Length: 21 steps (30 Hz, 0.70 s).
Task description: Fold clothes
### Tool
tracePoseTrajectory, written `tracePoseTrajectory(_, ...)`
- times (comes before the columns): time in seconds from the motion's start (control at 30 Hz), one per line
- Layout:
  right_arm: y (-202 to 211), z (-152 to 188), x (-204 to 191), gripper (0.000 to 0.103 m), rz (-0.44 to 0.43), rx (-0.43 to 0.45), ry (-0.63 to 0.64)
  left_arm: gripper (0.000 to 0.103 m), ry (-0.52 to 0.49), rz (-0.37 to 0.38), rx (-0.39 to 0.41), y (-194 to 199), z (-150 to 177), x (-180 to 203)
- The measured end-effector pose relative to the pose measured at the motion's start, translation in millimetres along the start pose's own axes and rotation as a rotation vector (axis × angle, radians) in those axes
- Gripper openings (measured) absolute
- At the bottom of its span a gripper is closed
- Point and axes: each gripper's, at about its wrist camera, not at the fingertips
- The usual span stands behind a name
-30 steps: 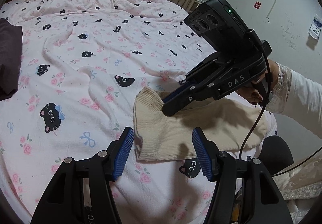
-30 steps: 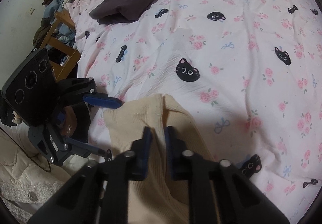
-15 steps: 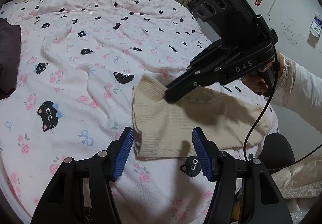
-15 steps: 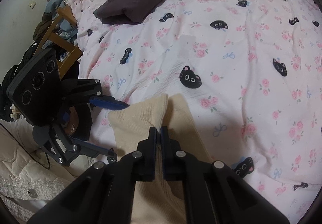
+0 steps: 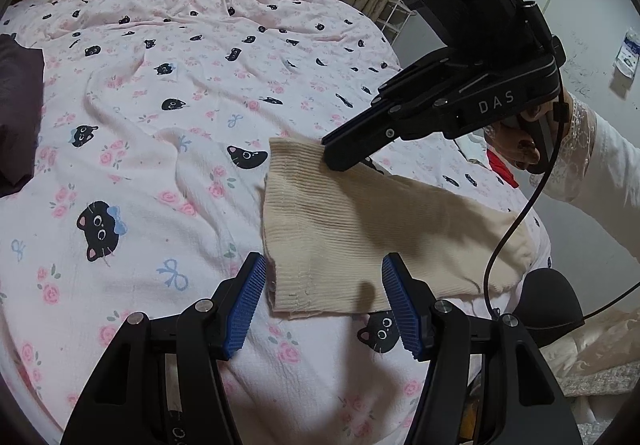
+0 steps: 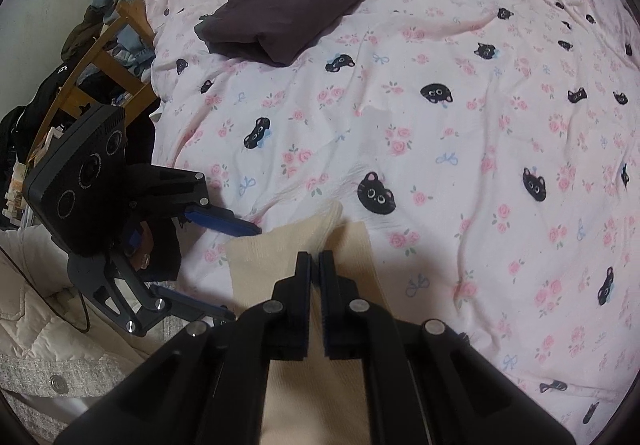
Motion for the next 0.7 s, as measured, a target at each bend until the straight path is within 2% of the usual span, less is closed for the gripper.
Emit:
tracePoseTrajectory(0.27,-5.3,-6.6,4.6,0.005,0.072,-0.026,0.009,0.056,-0.001,-0.003,-0.003,-0.8,-0.1,0.3)
tracePoseTrajectory(0.57,-32.8,-9.4,7.4,0.006,0.164,-0.118,0.031,0.055,0.001,0.0,-0.002,-0.3,0.3,-0.4)
tracePoseTrajectory(0.7,-23.7,-4.1,19.9,0.016,0.182,-0.084,-0.026,0.055,-0.006,0.003,-0.003,-1.1,0.5,1.0)
Point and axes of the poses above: each gripper's, at about its wrist camera, not at the fingertips, and y roughly against the way its jaws point, x to its right, z to its underside, and after that the axes turned 6 degrees about y, right-handed
